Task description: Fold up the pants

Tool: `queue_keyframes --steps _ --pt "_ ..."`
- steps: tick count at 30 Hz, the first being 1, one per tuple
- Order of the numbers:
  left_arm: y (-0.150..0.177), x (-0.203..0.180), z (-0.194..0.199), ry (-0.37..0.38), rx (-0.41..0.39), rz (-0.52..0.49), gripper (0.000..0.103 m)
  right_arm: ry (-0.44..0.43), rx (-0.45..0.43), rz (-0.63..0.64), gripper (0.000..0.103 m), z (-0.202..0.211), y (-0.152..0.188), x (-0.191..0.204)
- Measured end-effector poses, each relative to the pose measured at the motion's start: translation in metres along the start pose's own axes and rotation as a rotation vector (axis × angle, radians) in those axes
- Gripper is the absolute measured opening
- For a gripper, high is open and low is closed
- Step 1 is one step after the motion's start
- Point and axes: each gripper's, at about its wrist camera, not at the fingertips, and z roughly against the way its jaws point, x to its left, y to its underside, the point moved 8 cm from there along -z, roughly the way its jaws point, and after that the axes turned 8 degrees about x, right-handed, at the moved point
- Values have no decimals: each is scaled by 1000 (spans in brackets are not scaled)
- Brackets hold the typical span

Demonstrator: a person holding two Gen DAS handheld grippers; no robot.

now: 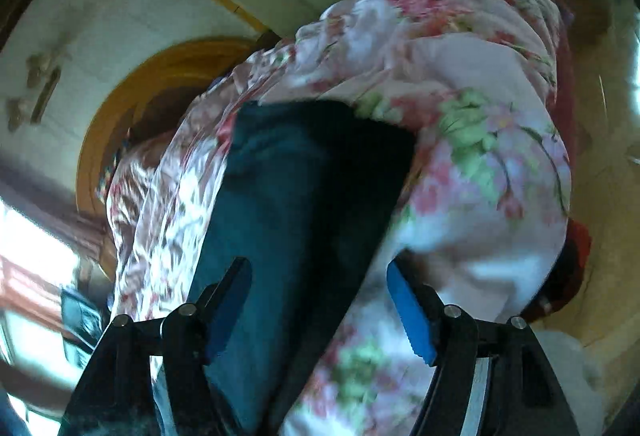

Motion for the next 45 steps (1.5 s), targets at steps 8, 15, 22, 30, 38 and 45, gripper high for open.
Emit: queue_keyframes --steps 8,15,22,30,38,45 --pt "2 -1 -2 -8 4 -7 57 52 -28 113 40 -15 -22 12" --pt "2 -2 -3 -3 3 4 57 -2 -77 238 17 19 -2 64" --pt "1 1 0 9 -1 16 57 -145 -107 496 16 53 49 163" --pt "-2 7 3 18 -8 40 57 -283 -24 706 16 54 120 237" --pt "-2 8 2 16 -6 41 57 -330 152 871 16 21 201 261" --pt "-2 7 2 16 -7 33 57 -297 301 1007 16 -23 268 258"
